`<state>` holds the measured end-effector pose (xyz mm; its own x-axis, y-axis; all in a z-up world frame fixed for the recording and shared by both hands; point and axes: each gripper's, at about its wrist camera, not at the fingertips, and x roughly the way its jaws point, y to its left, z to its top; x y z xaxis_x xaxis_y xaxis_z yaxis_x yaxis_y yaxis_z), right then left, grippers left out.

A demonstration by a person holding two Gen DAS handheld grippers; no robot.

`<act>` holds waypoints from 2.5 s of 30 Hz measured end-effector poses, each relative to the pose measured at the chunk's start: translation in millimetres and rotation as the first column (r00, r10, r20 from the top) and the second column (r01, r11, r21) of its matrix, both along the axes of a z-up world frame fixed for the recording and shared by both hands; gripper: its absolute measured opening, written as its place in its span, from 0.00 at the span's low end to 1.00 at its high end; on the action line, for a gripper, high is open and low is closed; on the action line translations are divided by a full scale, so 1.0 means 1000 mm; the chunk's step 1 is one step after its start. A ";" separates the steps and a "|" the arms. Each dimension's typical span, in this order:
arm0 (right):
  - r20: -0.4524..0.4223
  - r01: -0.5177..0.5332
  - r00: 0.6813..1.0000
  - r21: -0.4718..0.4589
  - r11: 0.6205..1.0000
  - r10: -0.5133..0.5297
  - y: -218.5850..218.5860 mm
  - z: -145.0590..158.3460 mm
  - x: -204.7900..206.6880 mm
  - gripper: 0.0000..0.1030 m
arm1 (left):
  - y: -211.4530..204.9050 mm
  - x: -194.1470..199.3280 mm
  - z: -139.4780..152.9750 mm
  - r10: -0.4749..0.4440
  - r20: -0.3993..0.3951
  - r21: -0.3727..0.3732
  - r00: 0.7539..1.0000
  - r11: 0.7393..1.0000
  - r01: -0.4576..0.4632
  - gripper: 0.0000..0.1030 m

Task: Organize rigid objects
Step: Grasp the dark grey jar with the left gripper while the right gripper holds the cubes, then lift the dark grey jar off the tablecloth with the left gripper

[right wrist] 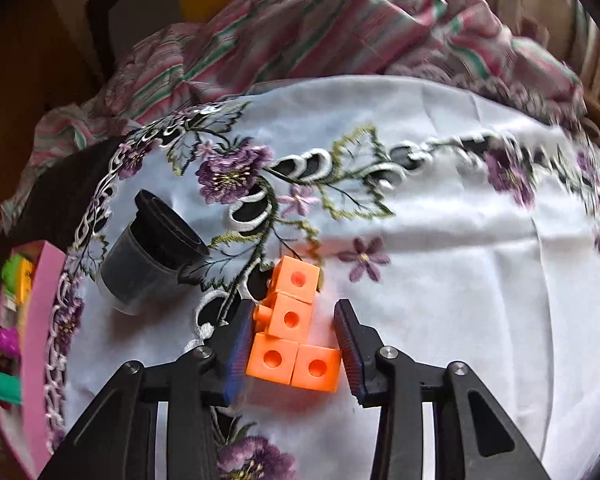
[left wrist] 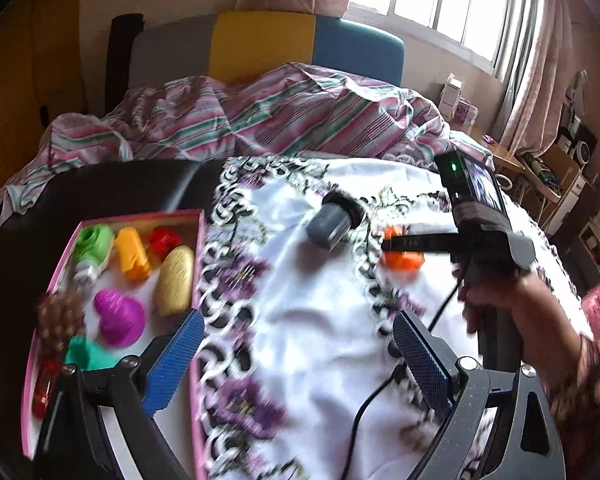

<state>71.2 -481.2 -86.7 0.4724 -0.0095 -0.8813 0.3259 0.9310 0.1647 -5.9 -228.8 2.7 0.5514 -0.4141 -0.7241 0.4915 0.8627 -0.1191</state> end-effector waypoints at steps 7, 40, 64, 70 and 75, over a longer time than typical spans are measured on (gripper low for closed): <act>-0.069 0.090 0.993 -0.120 0.989 -0.099 -0.018 0.005 -0.012 0.39 | -0.046 0.030 0.006 0.026 0.020 0.020 0.999 0.999 -0.026 0.93; -0.082 0.170 0.983 0.035 0.985 -0.166 -0.042 0.005 -0.020 0.39 | -0.134 0.120 -0.083 -0.117 0.129 0.211 0.985 0.974 0.089 0.53; -0.068 0.175 0.983 0.071 0.982 -0.170 -0.042 0.008 -0.023 0.39 | -0.092 0.112 -0.062 -0.019 0.012 0.049 1.000 0.999 0.018 0.45; -0.069 0.171 0.984 0.069 0.983 -0.166 -0.041 0.008 -0.023 0.39 | -0.106 0.111 -0.076 -0.027 -0.007 0.077 1.000 0.997 0.028 0.53; -0.073 0.171 0.983 0.072 0.983 -0.166 -0.042 0.007 -0.023 0.39 | -0.112 0.108 -0.081 -0.070 -0.015 0.116 0.997 0.991 0.071 0.42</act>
